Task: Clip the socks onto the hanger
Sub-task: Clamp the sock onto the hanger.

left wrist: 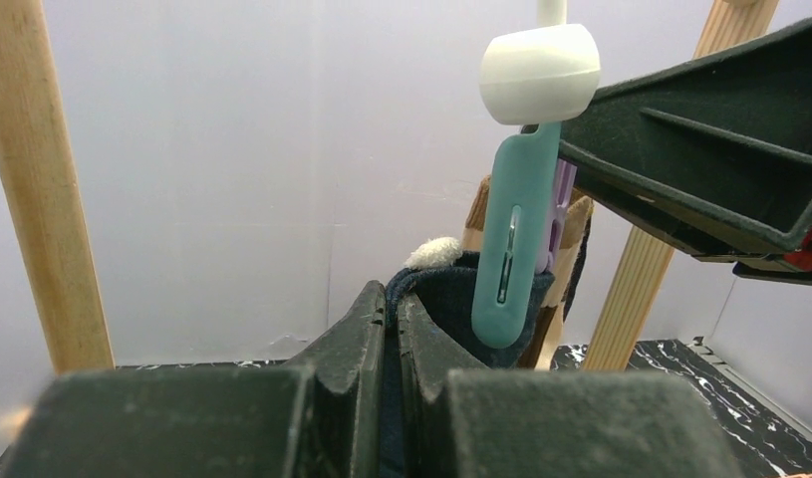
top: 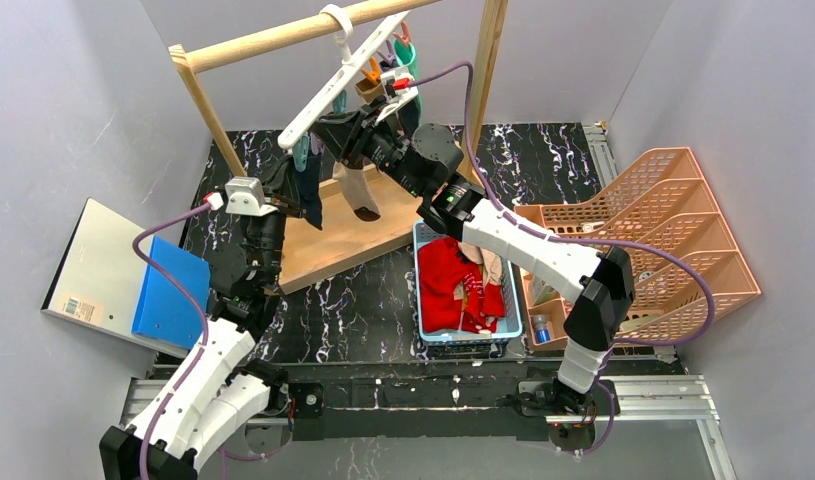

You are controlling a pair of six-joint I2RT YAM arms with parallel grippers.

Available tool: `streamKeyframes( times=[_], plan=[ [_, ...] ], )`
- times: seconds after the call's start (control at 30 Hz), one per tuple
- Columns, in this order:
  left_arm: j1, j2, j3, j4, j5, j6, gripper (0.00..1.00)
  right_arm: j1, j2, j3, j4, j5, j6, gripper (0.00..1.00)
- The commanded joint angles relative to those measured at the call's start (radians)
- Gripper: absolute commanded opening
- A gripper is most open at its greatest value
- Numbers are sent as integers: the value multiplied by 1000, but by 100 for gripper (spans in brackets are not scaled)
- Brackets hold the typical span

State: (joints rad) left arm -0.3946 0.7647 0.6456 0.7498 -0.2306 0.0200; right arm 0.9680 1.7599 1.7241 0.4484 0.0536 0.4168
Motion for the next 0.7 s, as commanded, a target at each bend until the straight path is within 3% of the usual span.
streamKeyframes(
  times=[0.0, 0.67],
  plan=[
    [6, -7, 32, 54, 10, -28, 0, 9, -1, -7, -64, 4, 21, 1],
    [6, 2, 55, 81, 40, -78, 0, 8, 33, 22, -95, 2, 52, 1]
  ],
)
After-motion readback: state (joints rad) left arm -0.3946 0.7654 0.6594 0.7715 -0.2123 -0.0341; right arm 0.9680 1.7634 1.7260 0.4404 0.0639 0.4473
